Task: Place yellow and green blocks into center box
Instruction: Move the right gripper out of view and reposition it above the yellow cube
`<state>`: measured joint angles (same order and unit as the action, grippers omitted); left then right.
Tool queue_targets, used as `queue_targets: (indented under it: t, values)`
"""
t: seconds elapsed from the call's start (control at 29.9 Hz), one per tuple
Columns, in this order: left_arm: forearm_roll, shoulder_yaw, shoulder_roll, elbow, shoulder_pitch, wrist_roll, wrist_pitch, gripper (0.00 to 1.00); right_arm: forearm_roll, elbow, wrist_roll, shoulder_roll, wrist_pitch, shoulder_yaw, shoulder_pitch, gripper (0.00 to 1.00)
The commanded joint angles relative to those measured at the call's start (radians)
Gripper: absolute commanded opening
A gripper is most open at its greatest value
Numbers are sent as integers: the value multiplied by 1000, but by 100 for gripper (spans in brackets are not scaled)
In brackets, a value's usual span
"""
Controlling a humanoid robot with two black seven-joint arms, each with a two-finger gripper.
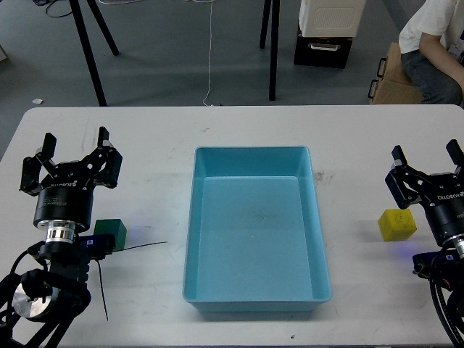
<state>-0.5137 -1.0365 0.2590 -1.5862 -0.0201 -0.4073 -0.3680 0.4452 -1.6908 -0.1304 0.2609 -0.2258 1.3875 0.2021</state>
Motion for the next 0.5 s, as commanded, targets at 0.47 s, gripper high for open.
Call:
queue_targets:
  t: [0.47]
  values:
    - [1, -14, 16, 6, -4, -1, 47, 100, -670, 102, -11, 115, 89, 93, -108, 99]
